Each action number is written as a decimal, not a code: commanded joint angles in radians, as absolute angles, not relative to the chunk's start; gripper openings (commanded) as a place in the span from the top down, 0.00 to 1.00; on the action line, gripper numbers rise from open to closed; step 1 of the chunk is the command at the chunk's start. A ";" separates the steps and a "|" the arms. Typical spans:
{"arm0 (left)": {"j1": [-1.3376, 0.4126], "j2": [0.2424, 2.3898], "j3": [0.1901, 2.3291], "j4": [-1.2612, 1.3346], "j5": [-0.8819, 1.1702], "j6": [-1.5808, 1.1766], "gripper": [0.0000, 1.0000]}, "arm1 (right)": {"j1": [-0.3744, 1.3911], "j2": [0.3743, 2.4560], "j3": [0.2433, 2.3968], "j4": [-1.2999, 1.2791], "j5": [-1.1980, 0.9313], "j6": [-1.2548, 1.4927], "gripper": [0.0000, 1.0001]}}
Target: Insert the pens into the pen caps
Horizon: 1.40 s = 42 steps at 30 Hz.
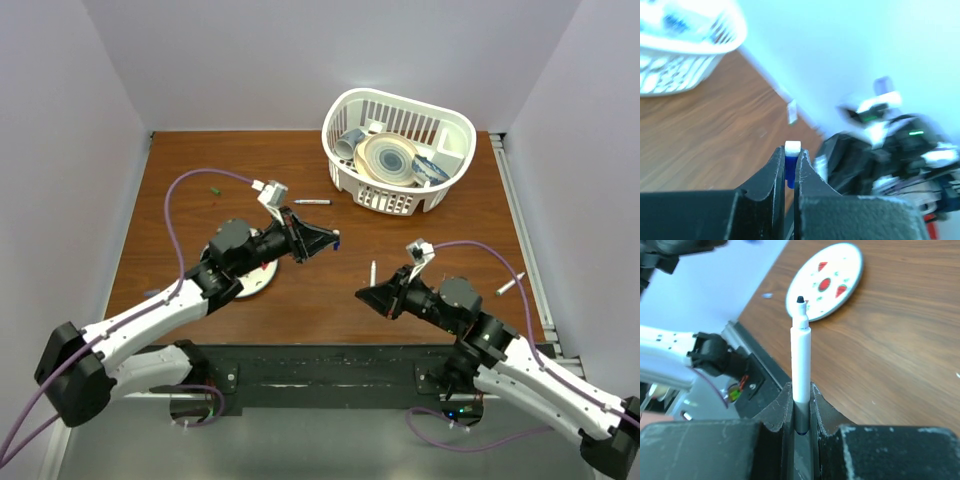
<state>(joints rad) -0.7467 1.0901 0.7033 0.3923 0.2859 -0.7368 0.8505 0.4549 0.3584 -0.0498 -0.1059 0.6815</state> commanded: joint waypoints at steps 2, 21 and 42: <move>-0.741 1.052 0.575 0.837 0.363 -0.926 1.00 | 0.851 0.581 0.336 0.331 -0.248 0.649 1.00; -0.739 1.134 0.538 1.066 0.382 -1.011 1.00 | 0.865 0.784 0.370 0.543 -0.304 0.655 1.00; -0.739 1.204 0.549 1.094 0.377 -1.029 1.00 | 0.888 0.813 0.403 0.519 -0.318 0.643 1.00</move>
